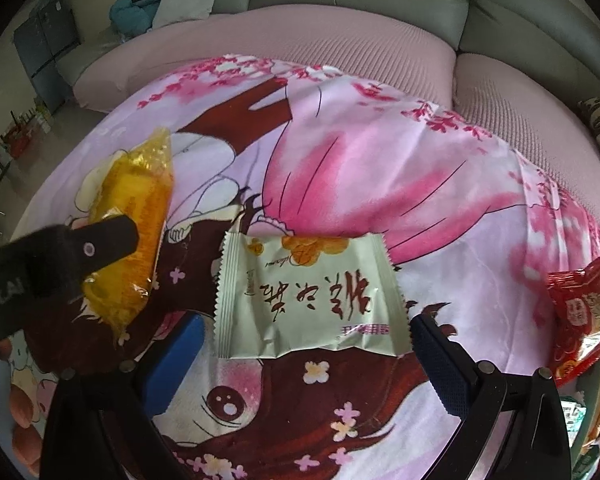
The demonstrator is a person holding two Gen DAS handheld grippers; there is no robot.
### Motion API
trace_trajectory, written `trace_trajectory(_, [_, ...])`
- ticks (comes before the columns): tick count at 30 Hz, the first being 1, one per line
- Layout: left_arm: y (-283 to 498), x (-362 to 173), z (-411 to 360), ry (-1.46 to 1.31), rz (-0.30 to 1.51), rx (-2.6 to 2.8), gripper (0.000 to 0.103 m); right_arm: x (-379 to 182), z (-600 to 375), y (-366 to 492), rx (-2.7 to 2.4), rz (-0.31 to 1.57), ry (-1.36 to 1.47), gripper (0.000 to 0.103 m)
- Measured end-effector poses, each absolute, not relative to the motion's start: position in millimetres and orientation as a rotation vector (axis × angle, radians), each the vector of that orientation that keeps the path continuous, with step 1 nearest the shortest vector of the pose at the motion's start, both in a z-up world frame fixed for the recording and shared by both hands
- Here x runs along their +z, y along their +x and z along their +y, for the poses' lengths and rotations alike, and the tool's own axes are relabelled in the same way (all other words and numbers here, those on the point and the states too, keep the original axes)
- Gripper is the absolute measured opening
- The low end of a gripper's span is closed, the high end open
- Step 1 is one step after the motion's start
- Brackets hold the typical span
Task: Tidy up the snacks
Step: 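Lift both held packs and carry them toward the tray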
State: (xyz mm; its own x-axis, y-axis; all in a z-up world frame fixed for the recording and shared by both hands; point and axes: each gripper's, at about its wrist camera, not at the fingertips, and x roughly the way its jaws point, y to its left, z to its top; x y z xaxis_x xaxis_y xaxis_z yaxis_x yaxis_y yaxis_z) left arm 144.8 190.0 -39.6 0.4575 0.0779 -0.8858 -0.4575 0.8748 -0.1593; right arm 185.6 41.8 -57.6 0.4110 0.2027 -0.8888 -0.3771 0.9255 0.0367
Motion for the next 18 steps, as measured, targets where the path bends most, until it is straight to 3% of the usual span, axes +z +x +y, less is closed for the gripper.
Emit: trace_trajectory(18, [153,-46,175,-0.365,1.091,0.296,0.101,-67,48,198,0.393,1.062,-0.194,0.103])
